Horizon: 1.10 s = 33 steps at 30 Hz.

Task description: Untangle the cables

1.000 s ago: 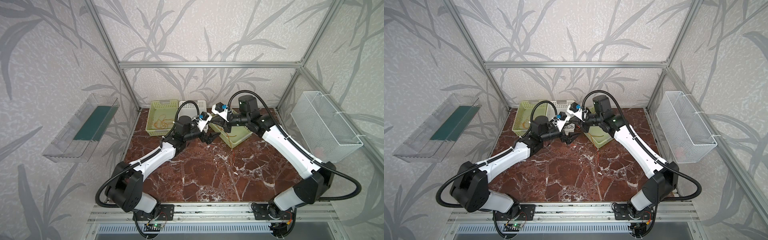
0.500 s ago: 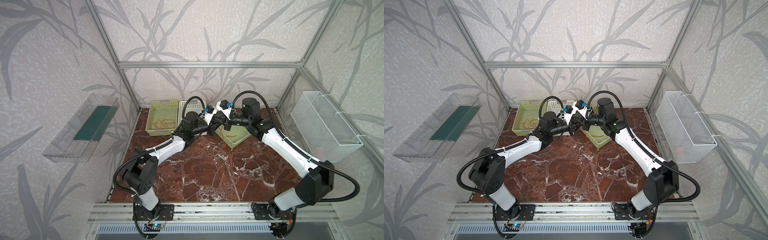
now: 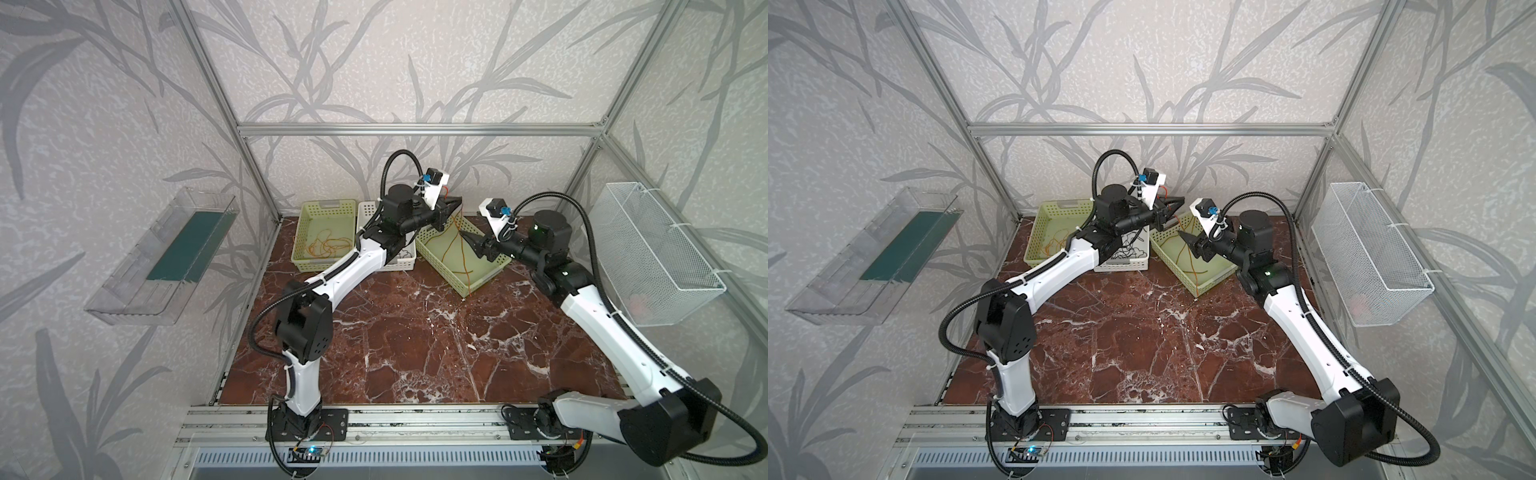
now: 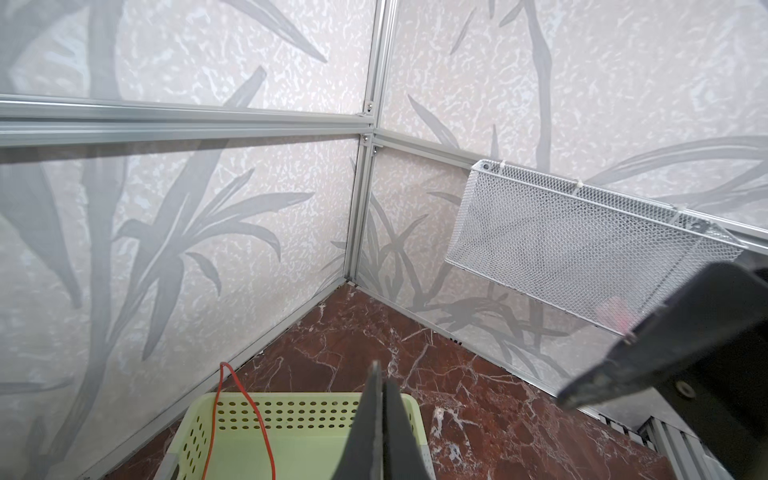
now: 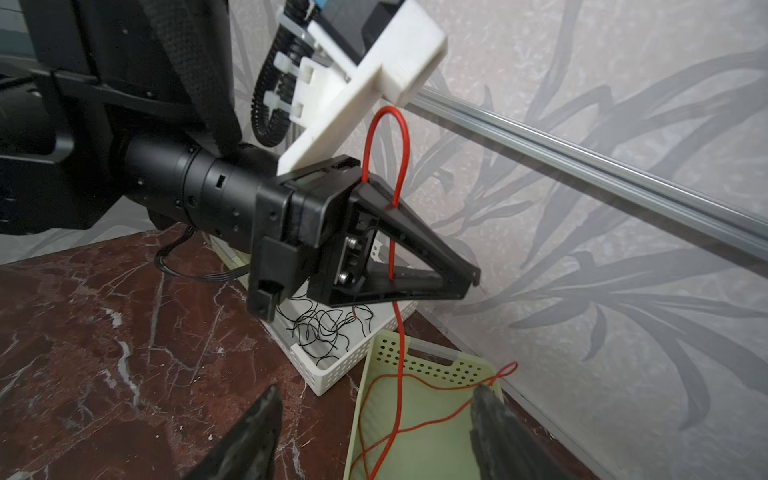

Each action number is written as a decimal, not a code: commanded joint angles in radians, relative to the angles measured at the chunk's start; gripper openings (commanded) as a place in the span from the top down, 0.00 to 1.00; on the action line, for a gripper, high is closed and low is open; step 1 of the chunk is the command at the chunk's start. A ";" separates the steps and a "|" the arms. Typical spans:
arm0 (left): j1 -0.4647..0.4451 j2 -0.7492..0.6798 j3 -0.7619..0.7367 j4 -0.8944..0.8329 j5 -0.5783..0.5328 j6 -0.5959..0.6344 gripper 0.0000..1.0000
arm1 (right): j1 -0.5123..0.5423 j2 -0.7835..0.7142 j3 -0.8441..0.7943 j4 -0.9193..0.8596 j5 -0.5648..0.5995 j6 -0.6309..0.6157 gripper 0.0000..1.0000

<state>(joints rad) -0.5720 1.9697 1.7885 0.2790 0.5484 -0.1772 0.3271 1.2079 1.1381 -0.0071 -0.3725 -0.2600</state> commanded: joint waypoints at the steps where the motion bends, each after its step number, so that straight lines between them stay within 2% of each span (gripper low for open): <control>1: -0.014 0.118 0.168 -0.098 -0.062 -0.015 1.00 | -0.008 -0.079 -0.070 0.058 0.165 0.027 0.27; 6: -0.024 0.330 0.498 -0.161 -0.151 -0.044 1.00 | -0.016 -0.156 -0.178 0.082 0.219 0.016 0.27; 11: -0.029 0.501 0.682 -0.091 -0.251 -0.201 1.00 | -0.020 -0.186 -0.245 0.134 0.235 0.005 0.27; 14: -0.048 0.563 0.767 -0.124 -0.272 -0.200 1.00 | -0.026 -0.177 -0.255 0.145 0.244 0.002 0.28; 18: -0.068 0.580 0.713 -0.098 -0.322 -0.164 1.00 | -0.028 -0.172 -0.279 0.182 0.231 0.011 0.30; 23: -0.078 0.613 0.655 0.007 -0.320 -0.311 1.00 | -0.028 -0.167 -0.309 0.193 0.251 0.024 0.32; 27: -0.089 0.621 0.651 0.001 -0.333 -0.303 1.00 | -0.028 -0.156 -0.323 0.210 0.254 0.036 0.35; 30: -0.076 0.577 0.541 0.039 -0.384 -0.292 1.00 | -0.028 -0.150 -0.321 0.221 0.254 0.044 0.37; 33: -0.043 0.524 0.415 0.144 -0.391 -0.372 1.00 | -0.028 -0.147 -0.313 0.217 0.246 0.043 0.38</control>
<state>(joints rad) -0.6502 2.5454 2.2738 0.3195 0.1986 -0.4702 0.3035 1.0595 0.8196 0.1707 -0.1310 -0.2314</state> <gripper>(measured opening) 0.049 0.618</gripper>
